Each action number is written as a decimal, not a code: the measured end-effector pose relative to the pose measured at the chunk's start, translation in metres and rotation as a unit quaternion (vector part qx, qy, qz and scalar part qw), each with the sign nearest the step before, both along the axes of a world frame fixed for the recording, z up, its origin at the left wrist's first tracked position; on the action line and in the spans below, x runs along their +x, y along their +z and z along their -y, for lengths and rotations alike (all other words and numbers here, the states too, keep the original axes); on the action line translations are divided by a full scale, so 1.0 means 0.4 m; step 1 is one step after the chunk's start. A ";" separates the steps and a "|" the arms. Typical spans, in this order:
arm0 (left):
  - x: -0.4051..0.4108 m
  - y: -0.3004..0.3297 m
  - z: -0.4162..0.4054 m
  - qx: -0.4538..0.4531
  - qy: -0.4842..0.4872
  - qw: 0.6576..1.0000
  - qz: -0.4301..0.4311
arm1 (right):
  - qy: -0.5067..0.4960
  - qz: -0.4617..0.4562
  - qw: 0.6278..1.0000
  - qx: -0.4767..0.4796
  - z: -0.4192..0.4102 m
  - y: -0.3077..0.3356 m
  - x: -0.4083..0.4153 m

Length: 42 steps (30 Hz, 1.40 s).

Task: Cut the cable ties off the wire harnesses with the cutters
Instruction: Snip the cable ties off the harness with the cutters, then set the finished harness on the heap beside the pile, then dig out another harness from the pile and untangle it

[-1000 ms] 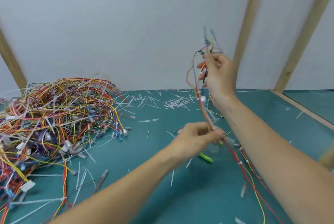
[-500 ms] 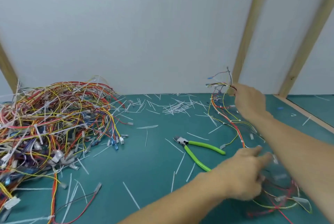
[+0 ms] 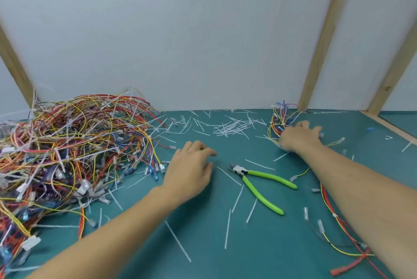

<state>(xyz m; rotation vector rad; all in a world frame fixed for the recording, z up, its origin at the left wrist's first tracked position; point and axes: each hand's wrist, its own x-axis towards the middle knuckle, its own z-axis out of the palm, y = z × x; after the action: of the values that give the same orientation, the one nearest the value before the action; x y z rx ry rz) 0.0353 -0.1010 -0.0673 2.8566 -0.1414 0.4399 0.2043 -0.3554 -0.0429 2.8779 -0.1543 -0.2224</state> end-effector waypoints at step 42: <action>-0.065 0.298 -0.620 0.179 0.371 0.911 -0.028 | 0.267 0.148 0.825 0.475 -0.491 -0.019 -0.374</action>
<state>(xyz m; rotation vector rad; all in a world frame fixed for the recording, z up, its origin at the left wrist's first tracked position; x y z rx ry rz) 0.0094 0.1470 0.0518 3.1835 1.0060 0.5019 0.0549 -0.1591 -0.0506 3.7167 0.9834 0.3795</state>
